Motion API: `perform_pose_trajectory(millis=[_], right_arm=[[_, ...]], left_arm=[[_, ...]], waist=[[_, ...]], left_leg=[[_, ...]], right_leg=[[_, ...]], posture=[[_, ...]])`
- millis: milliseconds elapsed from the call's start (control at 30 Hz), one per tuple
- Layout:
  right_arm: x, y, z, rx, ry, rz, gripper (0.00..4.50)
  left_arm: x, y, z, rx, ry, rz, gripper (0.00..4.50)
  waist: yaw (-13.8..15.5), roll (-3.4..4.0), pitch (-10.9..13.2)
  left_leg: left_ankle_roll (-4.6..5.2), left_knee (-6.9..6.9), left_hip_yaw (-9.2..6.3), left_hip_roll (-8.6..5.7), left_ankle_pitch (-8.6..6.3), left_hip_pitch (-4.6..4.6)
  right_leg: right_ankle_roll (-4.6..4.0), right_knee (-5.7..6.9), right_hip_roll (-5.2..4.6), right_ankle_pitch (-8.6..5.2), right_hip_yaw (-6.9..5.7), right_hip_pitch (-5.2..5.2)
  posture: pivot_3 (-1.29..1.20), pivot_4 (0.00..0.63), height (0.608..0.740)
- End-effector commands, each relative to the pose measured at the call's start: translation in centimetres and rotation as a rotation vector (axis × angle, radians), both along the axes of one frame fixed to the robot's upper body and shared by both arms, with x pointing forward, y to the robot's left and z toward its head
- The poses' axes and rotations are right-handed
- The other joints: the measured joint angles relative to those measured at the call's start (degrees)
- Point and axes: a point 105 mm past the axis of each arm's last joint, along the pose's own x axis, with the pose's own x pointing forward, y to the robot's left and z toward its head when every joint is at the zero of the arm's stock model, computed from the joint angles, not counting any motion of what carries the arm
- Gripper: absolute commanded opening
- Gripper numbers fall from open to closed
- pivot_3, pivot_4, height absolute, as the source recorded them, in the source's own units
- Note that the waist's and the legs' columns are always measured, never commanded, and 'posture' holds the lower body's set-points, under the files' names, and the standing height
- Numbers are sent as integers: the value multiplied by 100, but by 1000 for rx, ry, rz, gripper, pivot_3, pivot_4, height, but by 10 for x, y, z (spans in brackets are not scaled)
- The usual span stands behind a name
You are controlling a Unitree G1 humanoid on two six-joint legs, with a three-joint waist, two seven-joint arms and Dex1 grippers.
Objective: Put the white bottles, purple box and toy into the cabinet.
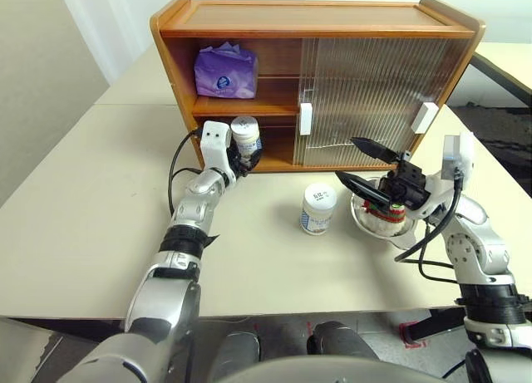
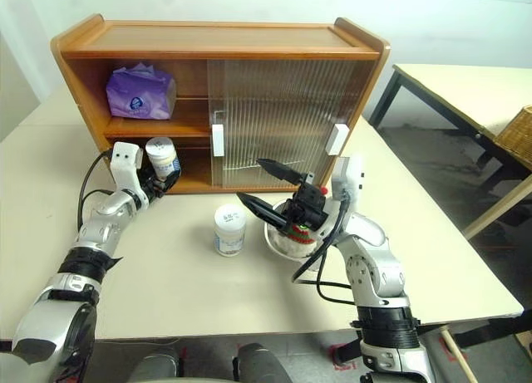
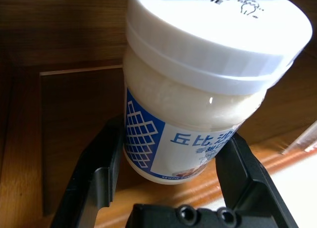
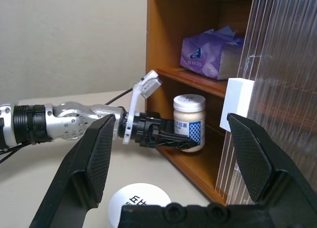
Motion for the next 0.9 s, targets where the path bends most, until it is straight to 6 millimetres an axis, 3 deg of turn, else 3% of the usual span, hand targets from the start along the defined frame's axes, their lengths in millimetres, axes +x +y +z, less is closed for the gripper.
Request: perform_pose_trajectory(millis=[33, 633, 900], right_arm=[[-1, 4, 1, -4, 0, 18, 4500], [0, 6, 4, -2, -2, 33, 4500], [1, 7, 5, -2, -7, 39, 4500]], left_arm=[[8, 0, 7, 9, -26, 20, 3047], [19, -16, -5, -5, 43, 31, 3047], [20, -4, -7, 14, 50, 68, 3047]], waist=[[1, 0, 0], [12, -7, 7], [14, -7, 7]], left_leg=[[0, 0, 0, 0, 0, 0], [10, 9, -2, -9, 26, 14], [9, 7, -1, -11, 27, 14]], right_leg=[[3, 0, 0, -1, 0, 2], [8, -1, -1, 17, 2, 26], [10, -1, 0, 17, 2, 26]], posture=[[-73, 0, 740], [-77, 0, 740], [-71, 0, 740]])
